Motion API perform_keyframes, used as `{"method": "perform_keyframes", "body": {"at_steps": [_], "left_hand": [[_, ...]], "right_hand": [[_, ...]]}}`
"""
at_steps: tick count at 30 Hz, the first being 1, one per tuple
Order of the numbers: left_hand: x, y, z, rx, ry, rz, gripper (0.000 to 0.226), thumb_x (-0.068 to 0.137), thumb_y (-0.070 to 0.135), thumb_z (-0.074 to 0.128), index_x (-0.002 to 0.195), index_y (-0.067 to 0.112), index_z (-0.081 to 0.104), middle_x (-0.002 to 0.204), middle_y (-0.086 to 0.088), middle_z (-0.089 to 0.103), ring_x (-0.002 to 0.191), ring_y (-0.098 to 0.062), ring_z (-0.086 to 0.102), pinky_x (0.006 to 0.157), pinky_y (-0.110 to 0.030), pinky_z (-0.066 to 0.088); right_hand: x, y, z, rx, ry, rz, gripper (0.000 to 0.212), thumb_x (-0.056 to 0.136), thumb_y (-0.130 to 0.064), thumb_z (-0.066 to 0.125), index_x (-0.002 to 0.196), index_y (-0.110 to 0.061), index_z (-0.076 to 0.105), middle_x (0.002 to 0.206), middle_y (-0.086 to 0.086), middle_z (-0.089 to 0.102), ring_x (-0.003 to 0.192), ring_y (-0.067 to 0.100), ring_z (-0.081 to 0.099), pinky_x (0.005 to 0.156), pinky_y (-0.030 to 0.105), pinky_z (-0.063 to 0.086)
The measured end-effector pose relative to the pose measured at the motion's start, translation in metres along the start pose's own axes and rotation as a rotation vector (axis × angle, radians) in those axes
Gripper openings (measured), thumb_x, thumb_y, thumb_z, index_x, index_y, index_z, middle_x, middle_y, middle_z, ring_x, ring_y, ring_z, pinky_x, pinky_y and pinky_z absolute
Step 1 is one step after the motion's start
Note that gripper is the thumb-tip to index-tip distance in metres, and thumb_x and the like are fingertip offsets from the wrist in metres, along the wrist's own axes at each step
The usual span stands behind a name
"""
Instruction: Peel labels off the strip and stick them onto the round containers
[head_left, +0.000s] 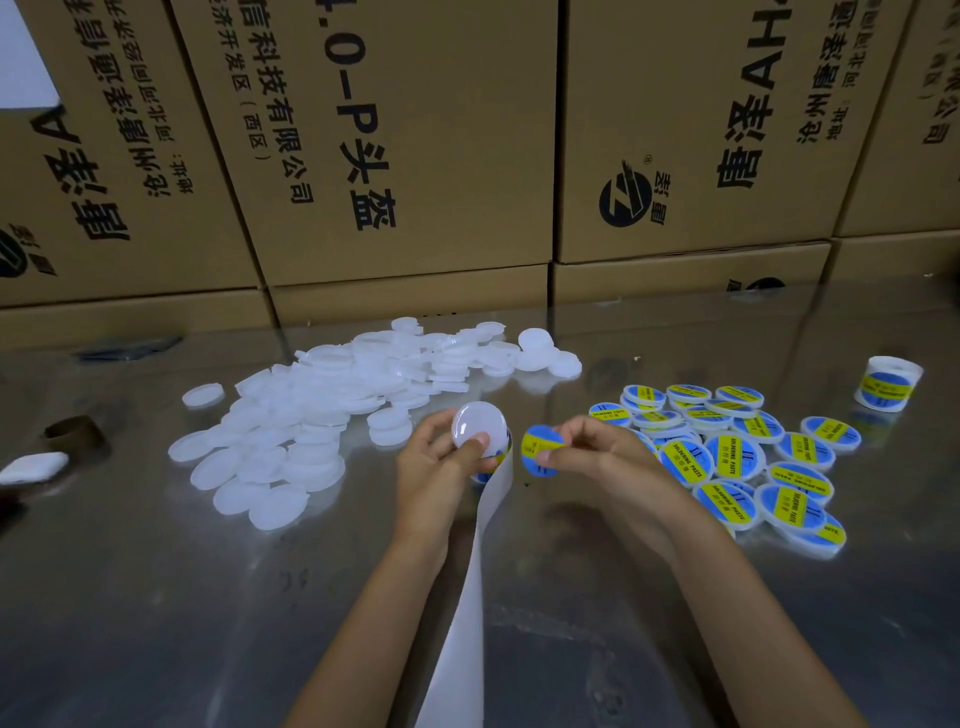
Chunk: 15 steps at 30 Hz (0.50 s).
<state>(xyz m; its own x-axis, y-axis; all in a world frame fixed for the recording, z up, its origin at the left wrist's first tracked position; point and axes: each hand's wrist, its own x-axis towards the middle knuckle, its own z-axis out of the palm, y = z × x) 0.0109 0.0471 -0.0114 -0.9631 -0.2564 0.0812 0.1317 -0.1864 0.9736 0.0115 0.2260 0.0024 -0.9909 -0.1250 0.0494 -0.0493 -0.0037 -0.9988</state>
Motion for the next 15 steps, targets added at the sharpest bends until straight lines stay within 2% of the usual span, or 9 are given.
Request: {"method": "perform_keyframes", "body": {"at_steps": [2, 5, 9, 11, 15], "left_hand": [[-0.001, 0.002, -0.001, -0.022, -0.032, 0.009, 0.037, 0.089, -0.003, 0.068, 0.114, 0.024, 0.067, 0.101, -0.007, 0.076, 0.073, -0.024, 0.075, 0.062, -0.024, 0.057], [-0.003, 0.005, 0.002, -0.084, -0.082, 0.000, 0.037, 0.091, -0.003, 0.065, 0.116, 0.023, 0.071, 0.108, -0.008, 0.074, 0.087, -0.028, 0.075, 0.069, -0.027, 0.059], [-0.006, 0.008, 0.007, -0.115, -0.187, -0.048, 0.036, 0.098, 0.000, 0.052, 0.118, 0.022, 0.071, 0.109, -0.013, 0.075, 0.098, -0.034, 0.073, 0.082, -0.038, 0.061], [-0.008, 0.009, 0.010, -0.120, -0.221, -0.049, 0.038, 0.099, -0.001, 0.047, 0.119, 0.021, 0.071, 0.109, -0.016, 0.075, 0.098, -0.034, 0.073, 0.082, -0.038, 0.062], [-0.011, 0.011, 0.013, -0.120, -0.248, -0.038, 0.040, 0.098, -0.004, 0.045, 0.119, 0.019, 0.071, 0.110, -0.018, 0.074, 0.096, -0.033, 0.074, 0.077, -0.033, 0.061]], "right_hand": [[0.002, -0.002, 0.001, 0.074, 0.077, -0.014, 0.025, 0.081, -0.008, 0.077, 0.080, -0.015, 0.053, 0.076, -0.001, 0.063, 0.075, 0.015, 0.058, 0.065, 0.022, 0.047], [0.003, -0.003, 0.010, 0.169, 0.104, -0.049, 0.024, 0.084, -0.004, 0.074, 0.083, -0.014, 0.051, 0.080, 0.007, 0.065, 0.073, 0.016, 0.065, 0.059, 0.022, 0.052], [0.003, -0.002, 0.026, 0.152, 0.132, -0.109, 0.026, 0.082, -0.003, 0.075, 0.083, -0.013, 0.051, 0.069, -0.001, 0.065, 0.066, 0.013, 0.063, 0.056, 0.022, 0.052], [0.004, -0.001, 0.030, 0.147, 0.182, -0.129, 0.028, 0.081, -0.003, 0.077, 0.082, -0.013, 0.050, 0.064, -0.005, 0.064, 0.065, 0.012, 0.062, 0.057, 0.021, 0.052], [0.003, -0.002, 0.031, 0.182, 0.223, -0.168, 0.028, 0.080, -0.002, 0.077, 0.082, -0.012, 0.051, 0.067, -0.002, 0.064, 0.068, 0.014, 0.063, 0.059, 0.018, 0.051]]}}
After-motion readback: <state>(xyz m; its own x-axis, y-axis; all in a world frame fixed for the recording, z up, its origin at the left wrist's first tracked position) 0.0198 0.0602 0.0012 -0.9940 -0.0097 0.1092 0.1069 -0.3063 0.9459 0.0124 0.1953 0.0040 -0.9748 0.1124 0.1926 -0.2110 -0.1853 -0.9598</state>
